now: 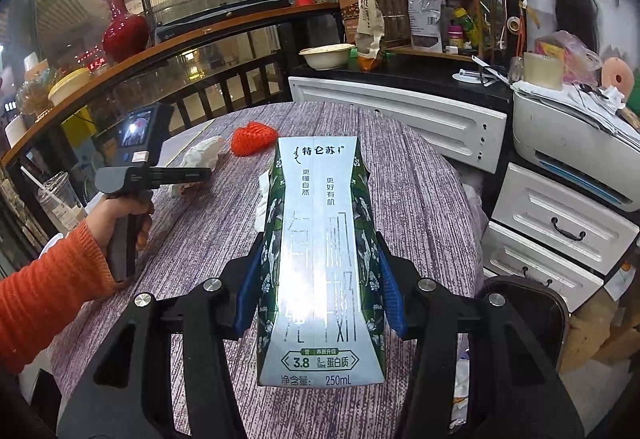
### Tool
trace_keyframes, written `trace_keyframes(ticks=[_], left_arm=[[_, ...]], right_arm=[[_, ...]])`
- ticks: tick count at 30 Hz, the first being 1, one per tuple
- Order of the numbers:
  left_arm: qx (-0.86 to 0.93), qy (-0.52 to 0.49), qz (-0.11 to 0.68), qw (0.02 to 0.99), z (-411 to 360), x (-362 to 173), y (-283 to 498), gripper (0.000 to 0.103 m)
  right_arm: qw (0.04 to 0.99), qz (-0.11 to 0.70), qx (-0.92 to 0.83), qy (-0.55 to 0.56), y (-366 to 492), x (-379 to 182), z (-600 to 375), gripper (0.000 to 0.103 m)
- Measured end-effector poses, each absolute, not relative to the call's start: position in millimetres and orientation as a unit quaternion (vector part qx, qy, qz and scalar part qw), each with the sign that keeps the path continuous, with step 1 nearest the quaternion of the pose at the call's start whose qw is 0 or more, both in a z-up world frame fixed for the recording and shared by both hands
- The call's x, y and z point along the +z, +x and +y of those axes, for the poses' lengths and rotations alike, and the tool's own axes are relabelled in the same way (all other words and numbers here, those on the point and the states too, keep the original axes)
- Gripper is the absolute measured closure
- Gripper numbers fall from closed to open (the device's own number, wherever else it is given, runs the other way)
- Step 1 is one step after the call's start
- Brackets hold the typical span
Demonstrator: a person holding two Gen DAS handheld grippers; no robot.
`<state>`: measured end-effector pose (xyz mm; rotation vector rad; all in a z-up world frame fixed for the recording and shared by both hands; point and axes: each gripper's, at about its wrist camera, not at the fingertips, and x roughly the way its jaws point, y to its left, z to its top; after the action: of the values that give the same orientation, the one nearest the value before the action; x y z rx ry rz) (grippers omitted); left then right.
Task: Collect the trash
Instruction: 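Carry the milk carton and white printed bag over the black bin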
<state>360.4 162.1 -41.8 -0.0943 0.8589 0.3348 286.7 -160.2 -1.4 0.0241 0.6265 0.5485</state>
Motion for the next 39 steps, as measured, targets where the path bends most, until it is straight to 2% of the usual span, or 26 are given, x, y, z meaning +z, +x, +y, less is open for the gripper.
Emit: trace_keyframes(ticks=[21, 39], left_arm=[[0.059, -0.057, 0.305, 0.949, 85, 11, 252, 0.061], [-0.025, -0.053, 0.265, 0.963, 0, 20, 199, 0.061]], right_arm=[[0.918, 0.304, 0.251, 0.05, 264, -20, -197, 0.052], [0.931, 0.291, 0.196, 0.095, 227, -41, -264, 0.052]])
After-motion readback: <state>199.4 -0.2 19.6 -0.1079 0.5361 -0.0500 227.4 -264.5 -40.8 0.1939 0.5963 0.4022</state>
